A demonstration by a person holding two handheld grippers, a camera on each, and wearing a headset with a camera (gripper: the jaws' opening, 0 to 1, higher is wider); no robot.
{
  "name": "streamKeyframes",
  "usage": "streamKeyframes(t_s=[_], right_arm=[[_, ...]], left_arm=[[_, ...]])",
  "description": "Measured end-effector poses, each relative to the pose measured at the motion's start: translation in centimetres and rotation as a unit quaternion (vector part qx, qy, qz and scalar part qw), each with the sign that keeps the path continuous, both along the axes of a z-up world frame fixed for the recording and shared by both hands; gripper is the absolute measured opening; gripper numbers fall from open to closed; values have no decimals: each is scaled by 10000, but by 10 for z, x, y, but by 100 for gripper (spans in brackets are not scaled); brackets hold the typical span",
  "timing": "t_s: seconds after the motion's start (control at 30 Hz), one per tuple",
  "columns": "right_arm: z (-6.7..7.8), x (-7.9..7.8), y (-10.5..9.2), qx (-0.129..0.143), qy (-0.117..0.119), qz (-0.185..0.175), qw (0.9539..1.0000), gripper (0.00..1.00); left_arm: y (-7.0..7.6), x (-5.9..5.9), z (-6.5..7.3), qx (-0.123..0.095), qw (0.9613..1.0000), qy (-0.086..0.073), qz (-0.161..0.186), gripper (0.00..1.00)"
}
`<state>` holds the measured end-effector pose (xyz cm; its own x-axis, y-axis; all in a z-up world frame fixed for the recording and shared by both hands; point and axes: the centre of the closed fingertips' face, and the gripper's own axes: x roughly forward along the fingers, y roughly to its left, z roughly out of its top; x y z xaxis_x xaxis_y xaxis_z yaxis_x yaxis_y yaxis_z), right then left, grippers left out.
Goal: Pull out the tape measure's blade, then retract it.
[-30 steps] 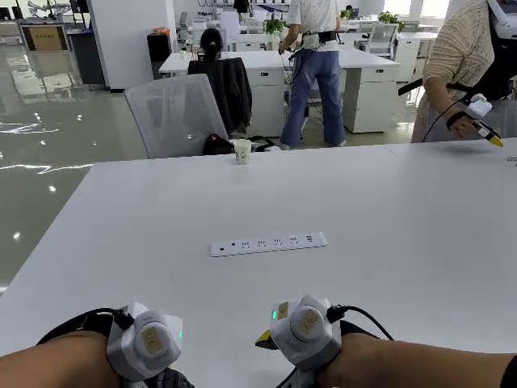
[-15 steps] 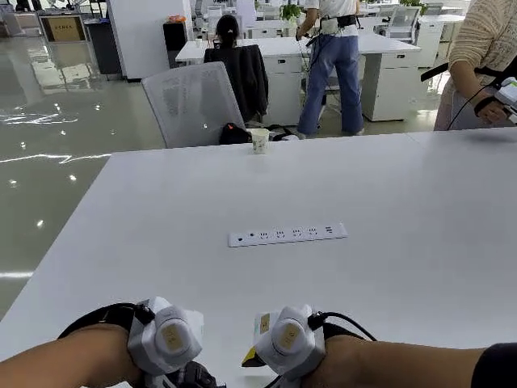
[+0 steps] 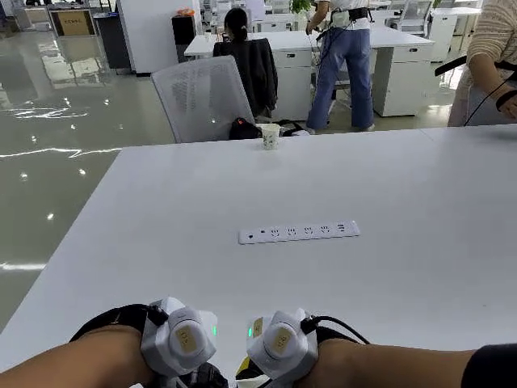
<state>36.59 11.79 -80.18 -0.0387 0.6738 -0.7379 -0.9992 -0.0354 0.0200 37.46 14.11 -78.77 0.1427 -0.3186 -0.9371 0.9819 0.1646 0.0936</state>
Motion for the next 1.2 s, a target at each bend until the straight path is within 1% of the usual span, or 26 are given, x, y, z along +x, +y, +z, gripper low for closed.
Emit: streamKeyframes(t_s=[0.07,0.1,0.13,0.17,0.2,0.23,0.27,0.3,0.4,0.43,0.47,0.53,0.57,0.6,0.63,0.73,0.83,0.9,1.0,1.2], right_arm=[[-3,1,3,-22,-58,3,10000,15],[-5,-2,3,-54,-21,64,10000,14],[-7,-1,3,-135,-86,40,9999,14],[-8,-1,3,-189,-99,31,9998,13],[-8,-1,3,-281,-200,125,9993,13],[-8,0,3,-315,-225,172,9991,13],[-7,0,2,-327,-116,99,9993,13],[-7,0,2,-335,-59,62,9994,13],[-9,0,3,-406,-48,44,9992,13],[-9,1,2,-423,-128,138,9989,12],[-9,2,2,-413,-155,185,9989,12],[-9,2,2,-379,-110,160,9991,12],[-9,3,2,-325,40,5,9995,11],[-8,3,2,-248,181,-77,9995,11],[-8,3,1,-238,188,-76,9995,11],[-9,3,0,-253,67,-13,9997,10],[-8,3,-2,-308,68,8,9995,10],[-7,4,-6,-345,48,24,9994,10],[-9,8,-14,-361,16,-42,9993,10],[-8,9,-26,-330,100,-118,9993,11]], left_arm=[[0,0,0,-64,10000,-11,14,33],[0,0,0,-89,10000,-17,29,34],[0,0,0,-101,9999,-24,25,34],[-1,0,1,-111,9999,-27,30,34],[-1,0,1,-121,9999,-29,28,34],[-1,0,1,-124,9999,-30,27,34],[-1,0,1,-136,9999,-28,30,34],[-1,0,1,-147,9999,-25,38,34],[-1,0,1,-200,9998,-13,70,34],[-2,0,1,-221,9997,-12,79,34],[-2,0,1,-244,9996,-8,111,34],[-2,1,1,-273,9995,1,143,34],[-2,1,1,-275,9995,4,150,34],[-1,1,1,-275,9995,9,158,34],[-1,1,1,-278,9995,13,167,34],[1,2,2,-353,9992,10,206,34],[0,2,2,-392,9989,-2,256,34],[0,3,2,-410,9988,-2,281,34],[0,3,3,-452,9984,13,349,34],[0,4,3,-441,9983,-2,378,34]])
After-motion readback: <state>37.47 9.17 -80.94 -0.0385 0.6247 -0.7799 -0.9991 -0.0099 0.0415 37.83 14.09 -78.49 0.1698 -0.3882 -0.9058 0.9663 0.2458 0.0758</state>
